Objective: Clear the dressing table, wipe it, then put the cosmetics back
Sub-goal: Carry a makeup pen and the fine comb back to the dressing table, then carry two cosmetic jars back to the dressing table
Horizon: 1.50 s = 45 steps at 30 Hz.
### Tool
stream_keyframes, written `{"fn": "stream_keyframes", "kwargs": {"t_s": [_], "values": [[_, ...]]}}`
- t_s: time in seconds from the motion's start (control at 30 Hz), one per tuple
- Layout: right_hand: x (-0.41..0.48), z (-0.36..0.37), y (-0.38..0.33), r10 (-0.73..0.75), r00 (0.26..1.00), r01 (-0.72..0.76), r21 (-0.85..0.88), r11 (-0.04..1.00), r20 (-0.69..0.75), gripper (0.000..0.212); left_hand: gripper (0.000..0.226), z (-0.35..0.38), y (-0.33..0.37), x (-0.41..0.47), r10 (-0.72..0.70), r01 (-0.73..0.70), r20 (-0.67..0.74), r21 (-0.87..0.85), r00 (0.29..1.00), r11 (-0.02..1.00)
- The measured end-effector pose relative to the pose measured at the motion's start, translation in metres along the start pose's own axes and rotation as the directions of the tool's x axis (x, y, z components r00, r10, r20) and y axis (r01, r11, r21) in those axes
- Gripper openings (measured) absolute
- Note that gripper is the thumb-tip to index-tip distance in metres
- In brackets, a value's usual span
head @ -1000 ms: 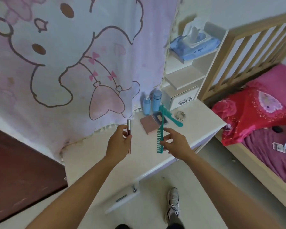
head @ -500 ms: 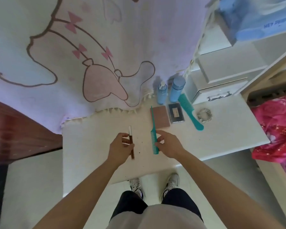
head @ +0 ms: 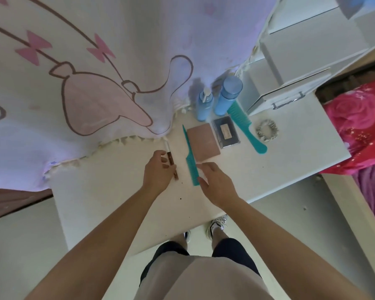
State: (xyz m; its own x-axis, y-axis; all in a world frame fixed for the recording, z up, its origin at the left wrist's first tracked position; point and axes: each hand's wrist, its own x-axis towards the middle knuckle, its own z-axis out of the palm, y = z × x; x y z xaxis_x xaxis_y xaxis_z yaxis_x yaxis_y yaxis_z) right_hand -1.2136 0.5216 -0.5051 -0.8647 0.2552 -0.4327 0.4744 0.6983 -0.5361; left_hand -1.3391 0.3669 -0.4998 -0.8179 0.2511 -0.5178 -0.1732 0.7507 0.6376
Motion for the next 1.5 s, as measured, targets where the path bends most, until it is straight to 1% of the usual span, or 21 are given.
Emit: {"fn": "stream_keyframes", "kwargs": {"t_s": [0.07,0.13,0.2,0.23,0.3,0.47,0.57,0.63,0.7,0.77,0.87,0.97,1.03,1.1,1.27,1.37,1.5], "values": [[-0.003,0.005,0.004,-0.105,0.994,0.105,-0.149,0.983,0.008,0.041,0.051,0.001,-0.001,0.002,0.071,-0.076,0.042,0.115,0.997,0.990],[-0.004,0.011,0.009,-0.203,0.979,0.198,-0.289,0.937,0.012,0.039,0.058,0.002,-0.007,0.000,0.136,-0.163,0.128,0.234,0.982,0.958],[-0.003,0.016,0.013,-0.247,0.969,0.232,-0.390,0.891,0.013,0.042,0.059,0.001,-0.014,-0.001,0.181,-0.234,0.184,0.325,0.966,0.916],[-0.002,0.017,0.013,-0.247,0.969,0.231,-0.412,0.881,0.015,0.044,0.058,0.001,-0.016,-0.001,0.191,-0.251,0.195,0.358,0.962,0.899],[0.000,0.019,0.011,-0.228,0.974,0.209,-0.420,0.883,0.007,0.047,0.056,-0.001,-0.019,0.000,0.196,-0.263,0.205,0.386,0.959,0.884],[0.000,0.020,0.004,-0.176,0.984,0.154,-0.352,0.923,-0.031,0.050,0.058,-0.009,-0.021,0.003,0.202,-0.289,0.254,0.375,0.946,0.881],[-0.003,0.016,-0.003,-0.123,0.988,0.097,-0.255,0.962,-0.088,0.046,0.058,-0.016,-0.021,-0.002,0.218,-0.311,0.253,0.426,0.943,0.849],[-0.004,0.011,-0.009,-0.125,0.981,0.087,-0.234,0.968,-0.151,0.041,0.056,-0.022,-0.023,-0.009,0.219,-0.300,0.222,0.460,0.950,0.836],[-0.005,0.004,-0.013,-0.191,0.960,0.135,-0.260,0.956,-0.206,0.039,0.054,-0.029,-0.025,-0.019,0.224,-0.271,0.154,0.509,0.962,0.817],[-0.002,-0.005,-0.018,-0.280,0.927,0.203,-0.296,0.933,-0.248,0.039,0.051,-0.038,-0.026,-0.036,0.260,-0.240,0.048,0.574,0.964,0.783],[0.003,-0.022,-0.031,-0.370,0.899,0.274,-0.361,0.892,-0.234,0.045,0.049,-0.048,-0.023,-0.071,0.362,-0.198,-0.138,0.635,0.922,0.746],[0.006,-0.034,-0.046,-0.472,0.855,0.373,-0.378,0.847,-0.215,0.053,0.052,-0.051,-0.021,-0.111,0.361,-0.073,-0.326,0.646,0.874,0.760],[0.004,-0.037,-0.058,-0.541,0.821,0.446,-0.384,0.808,-0.185,0.057,0.054,-0.051,-0.022,-0.140,0.341,0.022,-0.445,0.633,0.828,0.774],[-0.002,-0.037,-0.073,-0.625,0.767,0.534,-0.393,0.748,-0.148,0.060,0.056,-0.057,-0.025,-0.168,0.313,0.106,-0.544,0.605,0.778,0.789],[-0.032,-0.031,-0.136,-0.777,0.626,0.703,-0.382,0.599,-0.067,0.064,0.060,-0.091,-0.036,-0.246,0.185,0.306,-0.719,0.495,0.670,0.813],[-0.063,-0.022,-0.189,-0.856,0.514,0.789,-0.367,0.493,-0.044,0.065,0.061,-0.124,-0.049,-0.302,0.122,0.410,-0.816,0.406,0.566,0.817],[-0.125,0.008,-0.276,-0.935,0.350,0.879,-0.327,0.346,-0.048,0.066,0.064,-0.168,-0.086,-0.392,0.071,0.535,-0.904,0.311,0.422,0.785]]}}
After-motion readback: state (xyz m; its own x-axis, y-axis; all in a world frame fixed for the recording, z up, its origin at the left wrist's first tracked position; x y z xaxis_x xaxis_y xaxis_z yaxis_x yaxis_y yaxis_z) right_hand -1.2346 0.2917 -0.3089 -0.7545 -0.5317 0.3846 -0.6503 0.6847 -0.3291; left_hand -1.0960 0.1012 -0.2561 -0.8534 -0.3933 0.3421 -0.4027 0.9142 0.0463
